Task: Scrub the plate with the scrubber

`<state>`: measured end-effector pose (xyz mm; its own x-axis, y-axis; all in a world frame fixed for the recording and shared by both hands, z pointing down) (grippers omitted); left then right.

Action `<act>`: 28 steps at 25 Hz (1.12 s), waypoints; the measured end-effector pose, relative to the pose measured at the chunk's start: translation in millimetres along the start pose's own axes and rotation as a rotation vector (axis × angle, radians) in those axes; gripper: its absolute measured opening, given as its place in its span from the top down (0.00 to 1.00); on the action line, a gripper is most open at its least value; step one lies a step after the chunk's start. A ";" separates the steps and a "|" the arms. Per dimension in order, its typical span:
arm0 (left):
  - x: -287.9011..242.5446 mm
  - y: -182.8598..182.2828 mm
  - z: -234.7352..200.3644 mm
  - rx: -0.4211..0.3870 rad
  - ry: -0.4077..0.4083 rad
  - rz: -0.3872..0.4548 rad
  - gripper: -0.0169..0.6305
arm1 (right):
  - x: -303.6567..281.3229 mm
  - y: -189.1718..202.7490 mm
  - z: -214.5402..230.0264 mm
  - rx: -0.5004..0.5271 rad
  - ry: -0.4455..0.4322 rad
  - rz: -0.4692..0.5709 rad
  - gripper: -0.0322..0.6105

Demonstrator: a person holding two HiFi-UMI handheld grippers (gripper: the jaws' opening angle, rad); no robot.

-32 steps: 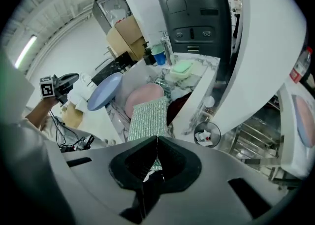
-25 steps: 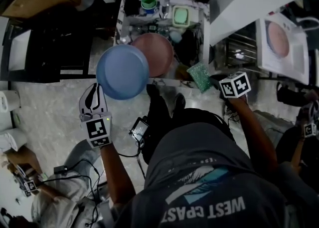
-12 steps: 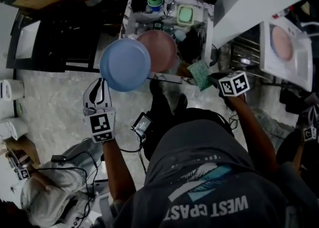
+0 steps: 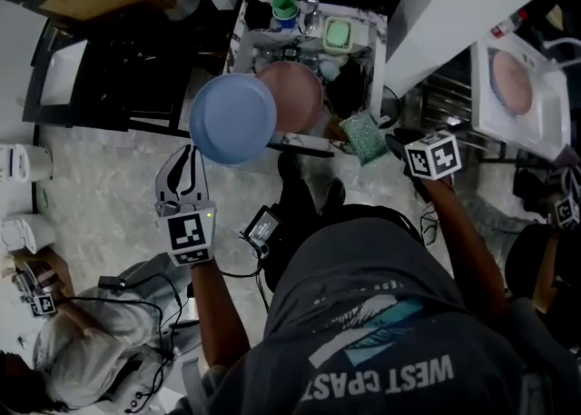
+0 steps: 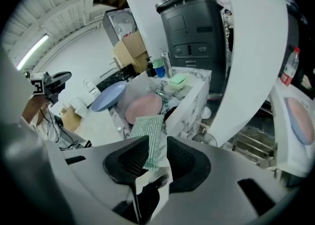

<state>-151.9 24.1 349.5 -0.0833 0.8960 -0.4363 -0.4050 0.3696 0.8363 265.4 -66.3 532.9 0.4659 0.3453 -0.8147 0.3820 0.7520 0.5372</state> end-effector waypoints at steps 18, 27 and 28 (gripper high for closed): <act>63.3 -149.3 41.6 -0.021 0.196 0.305 0.94 | 191.4 -211.9 -229.4 0.685 -0.166 0.668 0.90; 71.0 -165.4 45.4 -0.077 0.237 0.315 0.94 | 191.7 -220.5 -263.3 0.759 -0.195 0.676 0.91; 71.4 -164.7 43.9 -0.077 0.233 0.312 0.94 | 192.0 -221.4 -263.5 0.758 -0.194 0.676 0.91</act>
<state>-51.1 37.9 195.2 -0.4140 0.8792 -0.2360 -0.3937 0.0609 0.9172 60.0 -18.6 199.9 0.8651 0.4173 -0.2782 0.3636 -0.1398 0.9210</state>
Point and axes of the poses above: the fingertips, and each gripper's own axes: x backward along the fingers, z to its right, y out of its underside, the point moved 3 cm from there along x, backward along the fingers, and after that the axes turned 4 degrees about y, right-handed, at the moved point
